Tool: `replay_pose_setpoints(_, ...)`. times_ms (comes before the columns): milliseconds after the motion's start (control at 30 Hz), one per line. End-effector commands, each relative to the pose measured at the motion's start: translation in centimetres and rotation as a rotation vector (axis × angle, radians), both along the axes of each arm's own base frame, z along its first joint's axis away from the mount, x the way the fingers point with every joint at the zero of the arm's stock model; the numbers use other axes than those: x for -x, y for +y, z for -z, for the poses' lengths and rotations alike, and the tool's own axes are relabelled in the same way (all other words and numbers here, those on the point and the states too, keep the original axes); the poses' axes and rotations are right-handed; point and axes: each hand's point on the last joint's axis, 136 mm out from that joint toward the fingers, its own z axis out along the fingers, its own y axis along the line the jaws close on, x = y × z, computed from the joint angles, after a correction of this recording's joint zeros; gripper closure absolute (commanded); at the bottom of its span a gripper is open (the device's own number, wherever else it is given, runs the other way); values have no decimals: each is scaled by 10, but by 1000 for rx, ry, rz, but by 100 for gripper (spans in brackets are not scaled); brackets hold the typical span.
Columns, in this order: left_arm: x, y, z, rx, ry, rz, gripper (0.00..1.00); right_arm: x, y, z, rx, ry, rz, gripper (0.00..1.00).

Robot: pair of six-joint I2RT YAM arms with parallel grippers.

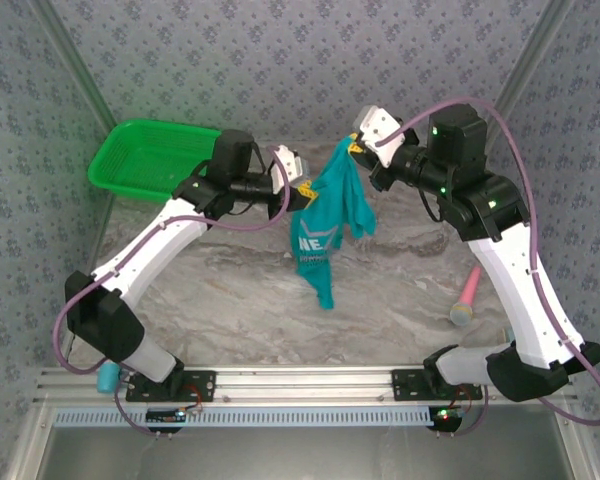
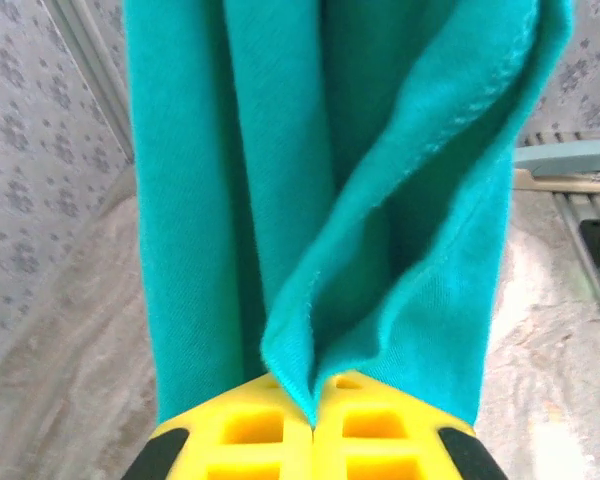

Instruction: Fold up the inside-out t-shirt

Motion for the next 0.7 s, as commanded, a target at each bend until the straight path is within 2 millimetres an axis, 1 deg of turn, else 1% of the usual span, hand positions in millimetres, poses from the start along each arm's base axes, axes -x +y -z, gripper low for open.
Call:
replay_pose_setpoints(0, -10, 12, -20, -18, -72, -52, 100, -32, -37, -25, -12, -80, 269, 100)
replay_pose_setpoints(33, -18, 18, -24, -27, -86, -88, 100, -45, -46, -27, -16, -90, 339, 100)
replay_pose_setpoints(67, -27, 24, -29, -35, -93, -119, 100, -53, -52, -31, -26, -108, 386, 100)
replay_pose_setpoints(133, -46, 39, -47, -47, -104, -191, 100, -74, -66, -38, -42, -138, 499, 100)
replay_pose_setpoints(200, -63, 52, -64, -66, -133, -273, 100, -90, -83, -48, -63, -156, 611, 100)
replay_pose_setpoints(267, -75, 61, -81, -93, -179, -351, 100, -98, -100, -58, -71, -165, 718, 100)
replay_pose_setpoints(300, -77, 65, -96, -93, -213, -378, 100, -100, -107, -63, -68, -172, 762, 100)
replay_pose_setpoints(333, -77, 68, -109, -89, -238, -389, 100, -100, -112, -66, -63, -174, 796, 100)
replay_pose_setpoints(367, -74, 69, -117, -85, -237, -391, 100, -98, -114, -69, -58, -176, 802, 100)
replay_pose_setpoints(400, -68, 70, -128, -64, -246, -384, 100, -93, -111, -70, -54, -171, 778, 100)
replay_pose_setpoints(433, -60, 68, -138, -41, -258, -363, 100, -85, -104, -71, -55, -169, 726, 100)
replay_pose_setpoints(500, -39, 62, -155, 0, -287, -308, 100, -63, -92, -75, -79, -170, 633, 100)
replay_pose_setpoints(567, -13, 54, -162, 14, -318, -238, 100, -31, -73, -74, -80, -179, 483, 100)
replay_pose_setpoints(600, 4, 49, -162, 10, -339, -187, 100, -9, -61, -73, -71, -191, 386, 100)
replay_pose_setpoints(633, 20, 45, -159, 2, -355, -135, 100, 16, -55, -77, -80, -225, 312, 100)
replay_pose_setpoints(667, 33, 44, -160, 5, -366, -106, 100, 34, -53, -80, -100, -255, 264, 100)
